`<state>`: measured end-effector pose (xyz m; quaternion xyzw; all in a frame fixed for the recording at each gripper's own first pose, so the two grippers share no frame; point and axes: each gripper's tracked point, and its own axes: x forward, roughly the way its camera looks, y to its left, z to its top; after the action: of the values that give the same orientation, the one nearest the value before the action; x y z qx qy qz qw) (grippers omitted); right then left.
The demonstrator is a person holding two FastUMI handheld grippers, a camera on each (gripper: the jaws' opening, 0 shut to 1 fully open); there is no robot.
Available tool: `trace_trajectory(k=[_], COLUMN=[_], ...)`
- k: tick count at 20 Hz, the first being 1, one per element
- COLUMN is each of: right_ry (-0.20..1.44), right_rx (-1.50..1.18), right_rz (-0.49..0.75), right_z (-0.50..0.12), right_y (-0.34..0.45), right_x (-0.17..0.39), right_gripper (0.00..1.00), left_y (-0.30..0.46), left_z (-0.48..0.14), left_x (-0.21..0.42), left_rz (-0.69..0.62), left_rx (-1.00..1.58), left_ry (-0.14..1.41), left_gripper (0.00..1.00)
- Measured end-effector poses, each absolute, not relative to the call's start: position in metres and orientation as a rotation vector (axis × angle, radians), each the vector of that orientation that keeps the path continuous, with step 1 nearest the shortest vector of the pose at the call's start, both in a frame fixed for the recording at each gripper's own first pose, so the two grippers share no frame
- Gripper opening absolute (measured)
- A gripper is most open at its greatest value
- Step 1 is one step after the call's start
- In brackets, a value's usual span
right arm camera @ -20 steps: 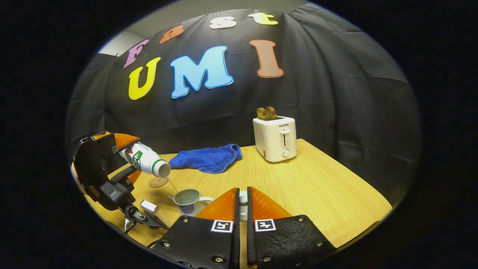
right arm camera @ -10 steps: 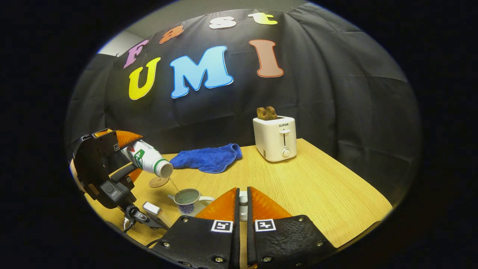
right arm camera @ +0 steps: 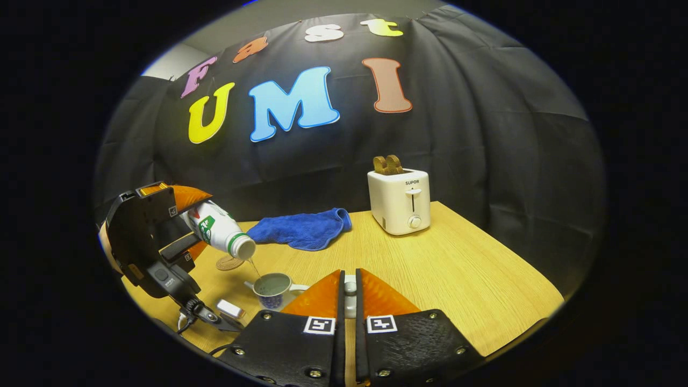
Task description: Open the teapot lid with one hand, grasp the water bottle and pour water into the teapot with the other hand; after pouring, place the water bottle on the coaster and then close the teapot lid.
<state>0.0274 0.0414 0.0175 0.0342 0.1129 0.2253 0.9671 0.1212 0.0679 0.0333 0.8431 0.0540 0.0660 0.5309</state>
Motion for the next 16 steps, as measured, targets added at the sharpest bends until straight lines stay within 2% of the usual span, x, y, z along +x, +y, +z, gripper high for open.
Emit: trace_trajectory(k=[5, 6, 7, 8, 10, 11, 12, 13, 16], right_ry=[0.228, 0.228, 0.227, 0.227, 0.227, 0.226, 0.226, 0.226, 0.227], right_rx=[0.070, 0.070, 0.069, 0.069, 0.067, 0.068, 0.068, 0.068, 0.066], right_rz=[0.457, 0.457, 0.457, 0.458, 0.460, 0.460, 0.459, 0.459, 0.456], right_z=[0.017, 0.018, 0.018, 0.018, 0.018, 0.018, 0.019, 0.018, 0.018], right_y=[0.041, 0.041, 0.041, 0.042, 0.042, 0.042, 0.042, 0.041, 0.040], right_x=[0.027, 0.026, 0.026, 0.027, 0.026, 0.026, 0.027, 0.026, 0.028], right_gripper=[0.07, 0.07, 0.07, 0.07, 0.07, 0.07, 0.07, 0.07, 0.07], left_y=[0.065, 0.064, 0.063, 0.061, 0.059, 0.056, 0.054, 0.052, 0.049], left_z=[0.035, 0.035, 0.035, 0.036, 0.036, 0.036, 0.036, 0.035, 0.035], left_x=[0.121, 0.121, 0.122, 0.121, 0.122, 0.122, 0.122, 0.123, 0.124], left_rz=[0.151, 0.149, 0.147, 0.143, 0.136, 0.131, 0.126, 0.115, 0.103], left_rx=[2.045, 2.050, 2.056, 2.064, 2.081, 2.090, 2.097, 2.103, 2.121], left_ry=[0.124, 0.122, 0.120, 0.118, 0.109, 0.103, 0.100, 0.097, 0.093], left_gripper=[0.86, 0.92, 0.92, 0.86, 0.86, 0.92, 0.92, 0.86, 0.86])
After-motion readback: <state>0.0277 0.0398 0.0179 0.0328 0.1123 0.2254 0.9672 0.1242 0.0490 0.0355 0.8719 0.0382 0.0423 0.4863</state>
